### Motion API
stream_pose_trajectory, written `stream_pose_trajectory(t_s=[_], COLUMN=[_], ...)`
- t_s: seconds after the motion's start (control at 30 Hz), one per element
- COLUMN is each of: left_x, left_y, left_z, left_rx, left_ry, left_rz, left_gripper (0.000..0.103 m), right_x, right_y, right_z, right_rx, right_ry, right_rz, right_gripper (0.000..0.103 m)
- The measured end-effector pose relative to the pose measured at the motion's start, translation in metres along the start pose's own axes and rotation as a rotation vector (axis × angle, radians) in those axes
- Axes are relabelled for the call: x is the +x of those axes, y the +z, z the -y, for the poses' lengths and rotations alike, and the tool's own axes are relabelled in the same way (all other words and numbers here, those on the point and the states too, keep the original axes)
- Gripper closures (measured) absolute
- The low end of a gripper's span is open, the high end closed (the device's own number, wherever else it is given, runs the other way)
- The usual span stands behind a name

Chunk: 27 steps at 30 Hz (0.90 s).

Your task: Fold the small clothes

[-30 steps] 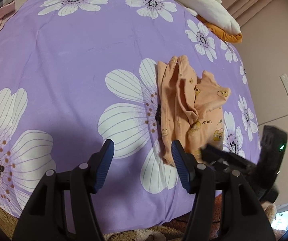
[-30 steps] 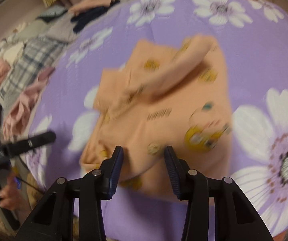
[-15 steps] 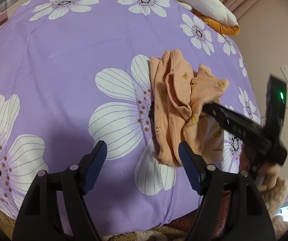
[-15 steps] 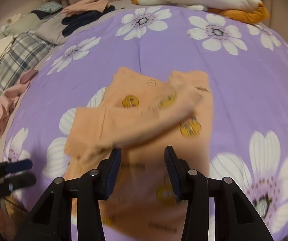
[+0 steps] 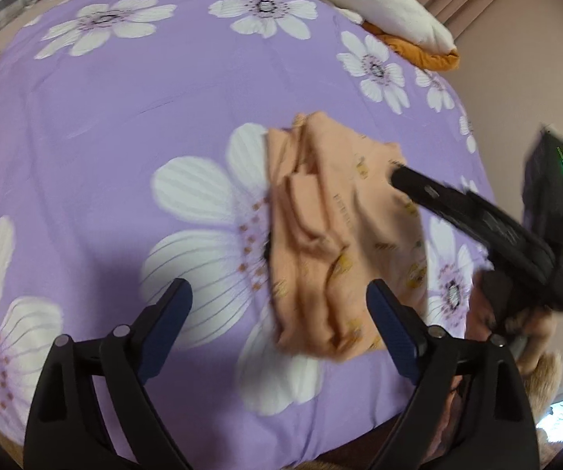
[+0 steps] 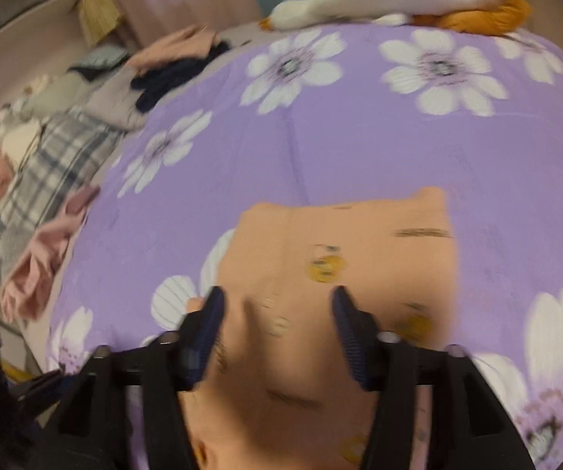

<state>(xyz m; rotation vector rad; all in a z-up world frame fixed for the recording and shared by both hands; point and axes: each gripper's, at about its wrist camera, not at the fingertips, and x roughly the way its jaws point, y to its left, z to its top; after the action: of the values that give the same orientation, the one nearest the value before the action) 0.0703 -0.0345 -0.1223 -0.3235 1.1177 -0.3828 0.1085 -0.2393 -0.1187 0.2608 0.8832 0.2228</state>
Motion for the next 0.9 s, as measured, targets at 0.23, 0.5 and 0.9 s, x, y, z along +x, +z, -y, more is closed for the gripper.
stream_pose_trajectory(t_s=[0.23,0.5,0.9], left_x=[0.054,0.081,0.061], left_y=[0.016,0.022,0.023], left_z=[0.017,0.025,0.044], left_rx=[-0.015,-0.014,0.038], left_ry=[-0.083,-0.085,-0.114], left_rz=[-0.095,-0.111,-0.042], left_gripper=[0.009,0.036,0.075], right_x=[-0.012,0.003,-0.01], right_y=[-0.032,-0.041,-0.03], right_z=[0.058,0.064,0.035], right_rx=[0.156,0.182,0.099], right_ry=[-0.072,0.025,0.043], right_rz=[-0.056,-0.077,-0.002], right_gripper=[0.035,0.043,0.077])
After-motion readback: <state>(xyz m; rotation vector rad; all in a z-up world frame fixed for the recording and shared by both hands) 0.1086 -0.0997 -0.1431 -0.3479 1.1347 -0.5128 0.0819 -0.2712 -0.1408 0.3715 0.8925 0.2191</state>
